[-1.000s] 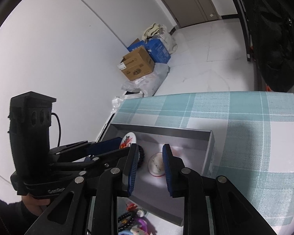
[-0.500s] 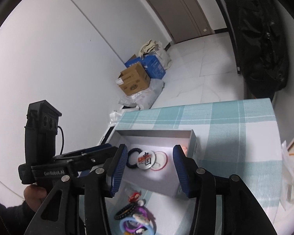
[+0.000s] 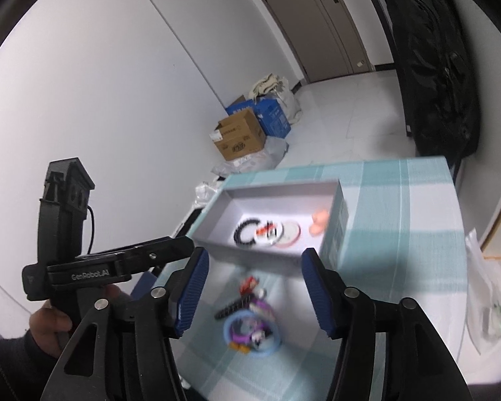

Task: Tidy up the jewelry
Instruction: 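Move both grippers back from the box to the remaining jewelry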

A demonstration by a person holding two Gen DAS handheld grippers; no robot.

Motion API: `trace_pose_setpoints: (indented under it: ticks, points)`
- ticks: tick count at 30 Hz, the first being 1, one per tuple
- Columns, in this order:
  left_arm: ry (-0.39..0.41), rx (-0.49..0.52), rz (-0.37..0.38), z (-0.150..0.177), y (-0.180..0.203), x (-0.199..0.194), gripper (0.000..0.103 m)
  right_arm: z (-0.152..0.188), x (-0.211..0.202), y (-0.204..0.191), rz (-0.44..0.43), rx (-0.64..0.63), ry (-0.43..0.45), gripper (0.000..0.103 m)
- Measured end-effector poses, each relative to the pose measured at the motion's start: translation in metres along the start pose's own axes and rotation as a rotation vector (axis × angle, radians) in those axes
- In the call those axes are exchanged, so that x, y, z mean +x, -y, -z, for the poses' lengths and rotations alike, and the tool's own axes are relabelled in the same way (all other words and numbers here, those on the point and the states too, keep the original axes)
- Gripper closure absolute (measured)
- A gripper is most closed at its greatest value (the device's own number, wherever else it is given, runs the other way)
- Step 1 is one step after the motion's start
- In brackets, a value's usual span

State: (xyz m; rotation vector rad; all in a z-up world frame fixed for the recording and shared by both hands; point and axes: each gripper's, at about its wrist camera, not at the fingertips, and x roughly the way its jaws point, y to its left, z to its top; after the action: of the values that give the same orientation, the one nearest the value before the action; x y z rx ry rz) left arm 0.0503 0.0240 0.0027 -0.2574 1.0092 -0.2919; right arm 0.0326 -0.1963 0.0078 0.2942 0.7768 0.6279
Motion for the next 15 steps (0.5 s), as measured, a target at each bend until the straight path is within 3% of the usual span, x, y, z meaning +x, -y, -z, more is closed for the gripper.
trace_pose_setpoints:
  ticks: [5, 7, 10, 15]
  points:
    - [-0.015, -0.015, 0.015, 0.024, -0.001, -0.004, 0.025, 0.024, 0.001, -0.001, 0.005, 0.020, -0.056, 0.033]
    - [-0.007, 0.003, 0.036, 0.032, 0.000, -0.005, 0.025, 0.033, 0.005, -0.003, 0.019, 0.015, -0.084, 0.022]
    - [0.018, 0.033, 0.004, 0.038, 0.000, -0.004, 0.025, 0.042, 0.010, -0.007, 0.038, -0.018, -0.122, 0.019]
    - [0.007, -0.032, 0.017, 0.036, -0.018, 0.001, 0.025, 0.055, 0.028, -0.016, 0.050, -0.072, -0.197, 0.017]
